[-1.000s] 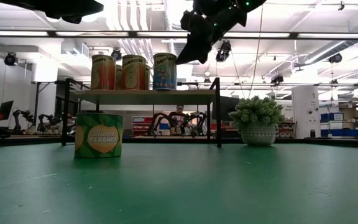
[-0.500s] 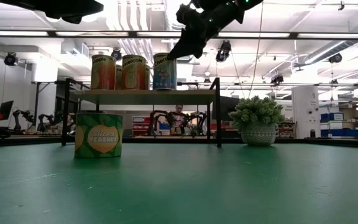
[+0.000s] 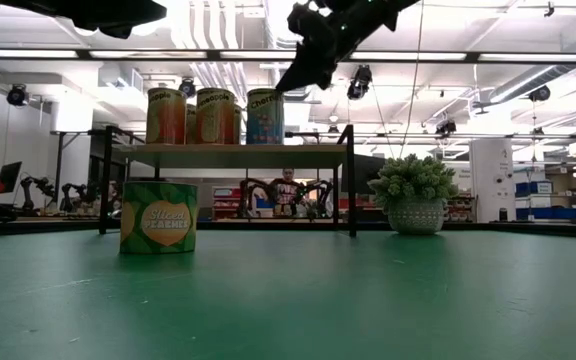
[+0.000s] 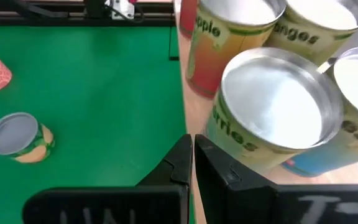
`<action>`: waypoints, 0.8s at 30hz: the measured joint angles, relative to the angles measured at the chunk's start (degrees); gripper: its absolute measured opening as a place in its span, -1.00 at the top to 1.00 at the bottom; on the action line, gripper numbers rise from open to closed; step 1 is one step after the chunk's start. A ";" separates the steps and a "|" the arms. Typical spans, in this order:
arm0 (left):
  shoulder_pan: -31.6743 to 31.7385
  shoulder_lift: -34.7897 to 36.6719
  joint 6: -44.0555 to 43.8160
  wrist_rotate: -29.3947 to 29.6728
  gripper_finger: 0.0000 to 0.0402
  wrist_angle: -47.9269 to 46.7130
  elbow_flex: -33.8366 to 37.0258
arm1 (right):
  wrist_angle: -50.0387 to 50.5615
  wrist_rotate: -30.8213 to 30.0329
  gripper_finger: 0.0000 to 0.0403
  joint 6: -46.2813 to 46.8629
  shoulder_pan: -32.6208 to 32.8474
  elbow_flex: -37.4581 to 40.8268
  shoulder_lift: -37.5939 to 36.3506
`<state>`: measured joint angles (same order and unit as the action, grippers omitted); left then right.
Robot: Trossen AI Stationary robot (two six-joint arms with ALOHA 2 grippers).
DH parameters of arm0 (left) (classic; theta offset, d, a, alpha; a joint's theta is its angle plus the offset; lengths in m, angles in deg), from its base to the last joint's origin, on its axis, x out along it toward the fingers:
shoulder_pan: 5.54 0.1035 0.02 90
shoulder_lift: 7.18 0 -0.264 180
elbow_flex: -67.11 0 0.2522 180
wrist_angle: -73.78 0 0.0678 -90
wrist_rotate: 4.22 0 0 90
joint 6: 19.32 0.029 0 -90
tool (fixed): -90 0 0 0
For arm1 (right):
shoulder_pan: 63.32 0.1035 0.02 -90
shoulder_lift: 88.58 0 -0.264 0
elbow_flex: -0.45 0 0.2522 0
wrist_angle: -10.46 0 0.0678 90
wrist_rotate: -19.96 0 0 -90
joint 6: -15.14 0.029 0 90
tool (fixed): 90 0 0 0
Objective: Pick and place cans onto a shelf
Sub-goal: Adjust the canned goods on the shelf
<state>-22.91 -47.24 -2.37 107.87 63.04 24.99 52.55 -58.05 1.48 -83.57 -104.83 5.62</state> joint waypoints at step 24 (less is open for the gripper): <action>0.00 0.02 -0.13 0.00 1.00 0.76 0.00 | -17.42 10.25 0.96 -6.74 -20.16 -4.74 5.62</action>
<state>-22.90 -47.21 -2.50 107.87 63.81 24.99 35.13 -47.81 -5.26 -103.73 -109.58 11.24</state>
